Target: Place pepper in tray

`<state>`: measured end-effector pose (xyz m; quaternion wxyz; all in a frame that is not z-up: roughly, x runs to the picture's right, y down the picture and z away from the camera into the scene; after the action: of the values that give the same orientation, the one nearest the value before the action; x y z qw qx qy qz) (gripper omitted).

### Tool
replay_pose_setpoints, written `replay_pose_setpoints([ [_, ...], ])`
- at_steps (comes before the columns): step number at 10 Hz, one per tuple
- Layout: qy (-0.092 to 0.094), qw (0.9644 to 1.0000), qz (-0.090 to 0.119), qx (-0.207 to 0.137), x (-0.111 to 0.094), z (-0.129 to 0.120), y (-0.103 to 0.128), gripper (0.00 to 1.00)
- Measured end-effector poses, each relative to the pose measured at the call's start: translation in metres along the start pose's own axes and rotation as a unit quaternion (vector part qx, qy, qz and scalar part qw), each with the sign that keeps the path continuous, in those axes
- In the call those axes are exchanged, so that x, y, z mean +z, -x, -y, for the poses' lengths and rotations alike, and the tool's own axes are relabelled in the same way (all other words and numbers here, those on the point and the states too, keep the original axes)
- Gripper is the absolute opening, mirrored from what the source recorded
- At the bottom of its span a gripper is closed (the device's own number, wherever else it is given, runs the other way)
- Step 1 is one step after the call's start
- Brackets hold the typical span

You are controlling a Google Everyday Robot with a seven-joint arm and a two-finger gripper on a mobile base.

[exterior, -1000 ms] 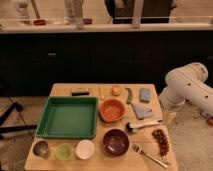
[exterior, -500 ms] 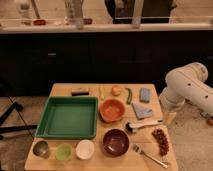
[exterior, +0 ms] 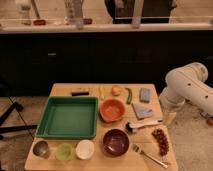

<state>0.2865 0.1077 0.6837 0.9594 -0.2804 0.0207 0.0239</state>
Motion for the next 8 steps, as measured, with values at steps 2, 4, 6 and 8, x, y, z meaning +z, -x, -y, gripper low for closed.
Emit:
replay_pose_setpoints([
  [2, 0.0, 1.0, 0.0, 0.0, 0.0, 0.0, 0.0, 0.8],
  [4, 0.0, 1.0, 0.0, 0.0, 0.0, 0.0, 0.0, 0.8],
  [6, 0.0, 1.0, 0.0, 0.0, 0.0, 0.0001, 0.0, 0.8],
  [8, -0.012, 0.9998, 0.0, -0.016, -0.0024, 0.0035, 0.0026, 0.8],
])
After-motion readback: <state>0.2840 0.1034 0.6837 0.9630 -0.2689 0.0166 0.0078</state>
